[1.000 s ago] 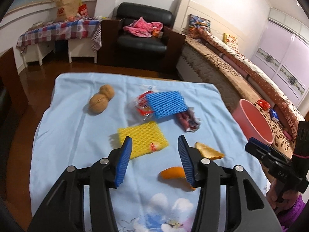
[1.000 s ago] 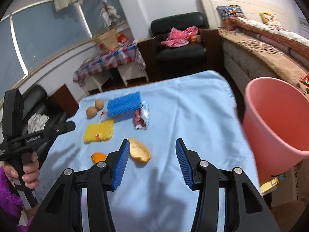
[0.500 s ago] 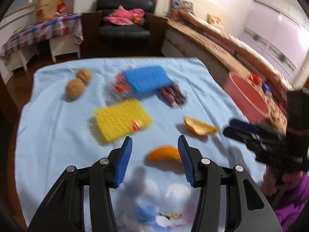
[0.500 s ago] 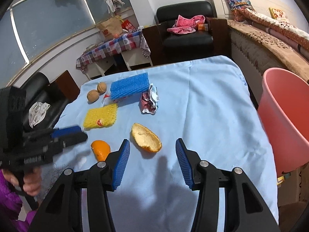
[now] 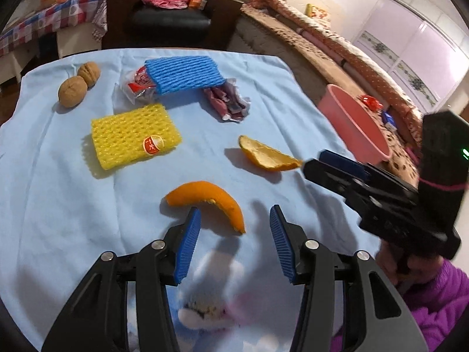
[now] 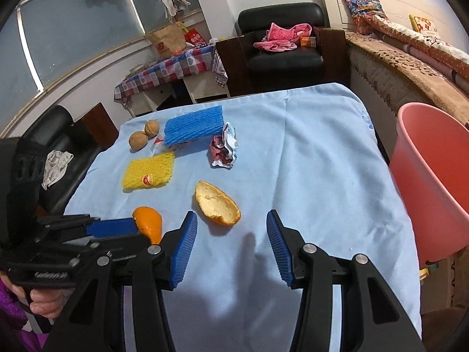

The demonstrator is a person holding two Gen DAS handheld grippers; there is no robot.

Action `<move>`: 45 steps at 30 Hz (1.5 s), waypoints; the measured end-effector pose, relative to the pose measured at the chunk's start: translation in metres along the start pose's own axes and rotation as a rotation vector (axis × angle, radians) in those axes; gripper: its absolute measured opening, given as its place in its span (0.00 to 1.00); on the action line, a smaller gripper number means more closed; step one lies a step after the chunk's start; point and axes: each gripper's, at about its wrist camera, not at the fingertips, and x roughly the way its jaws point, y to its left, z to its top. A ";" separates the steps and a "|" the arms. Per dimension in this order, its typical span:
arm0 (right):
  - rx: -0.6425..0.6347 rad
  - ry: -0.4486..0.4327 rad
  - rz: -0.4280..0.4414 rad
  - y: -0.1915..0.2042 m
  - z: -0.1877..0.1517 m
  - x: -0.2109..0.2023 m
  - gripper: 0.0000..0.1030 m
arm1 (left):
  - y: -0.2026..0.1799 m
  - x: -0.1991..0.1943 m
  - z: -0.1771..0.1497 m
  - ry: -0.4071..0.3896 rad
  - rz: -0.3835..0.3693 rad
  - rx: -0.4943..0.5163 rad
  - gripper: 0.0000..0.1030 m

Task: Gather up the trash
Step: 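Grasp the orange peel with the left tool while the right tool grasps the yellow peel, then carry both orange peels over the pink bucket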

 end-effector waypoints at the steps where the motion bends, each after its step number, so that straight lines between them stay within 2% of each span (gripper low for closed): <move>1: 0.000 0.001 -0.002 -0.001 -0.001 0.000 0.48 | 0.000 0.002 0.001 -0.001 0.011 -0.007 0.47; 4: 0.004 0.006 -0.002 -0.003 -0.001 0.001 0.48 | 0.000 0.007 0.003 0.000 0.033 -0.010 0.31; 6: 0.004 0.010 0.000 -0.003 -0.002 0.003 0.48 | 0.002 0.009 0.004 0.004 0.036 -0.011 0.15; 7: 0.003 0.012 0.001 -0.002 -0.002 0.004 0.48 | 0.002 0.008 0.003 0.000 0.028 -0.011 0.13; 8: 0.002 0.014 0.002 -0.002 -0.002 0.005 0.48 | 0.002 0.006 0.003 -0.008 0.035 -0.008 0.07; 16: -0.023 0.038 0.007 0.006 0.003 0.016 0.47 | 0.006 -0.008 0.004 -0.050 0.039 0.009 0.05; 21: -0.038 0.083 0.007 0.010 0.003 0.027 0.45 | 0.008 -0.009 0.006 -0.047 0.042 -0.005 0.05; 23: -0.036 0.099 0.013 0.010 0.002 0.030 0.38 | 0.007 -0.010 0.005 -0.045 0.042 -0.007 0.05; 27: -0.006 0.125 0.032 0.006 0.004 0.036 0.30 | 0.006 -0.010 0.006 -0.045 0.041 0.000 0.05; 29: 0.013 0.136 0.037 0.004 0.005 0.039 0.19 | 0.004 -0.011 0.007 -0.047 0.043 0.004 0.05; 30: 0.022 0.139 0.042 0.002 0.005 0.040 0.19 | 0.004 -0.011 0.007 -0.048 0.045 0.005 0.05; 34: 0.035 0.130 0.054 -0.002 0.004 0.035 0.14 | 0.000 -0.013 0.009 -0.048 0.054 0.011 0.05; 45: 0.107 0.024 0.019 -0.032 0.010 -0.005 0.13 | -0.023 -0.015 0.022 -0.073 0.041 0.060 0.05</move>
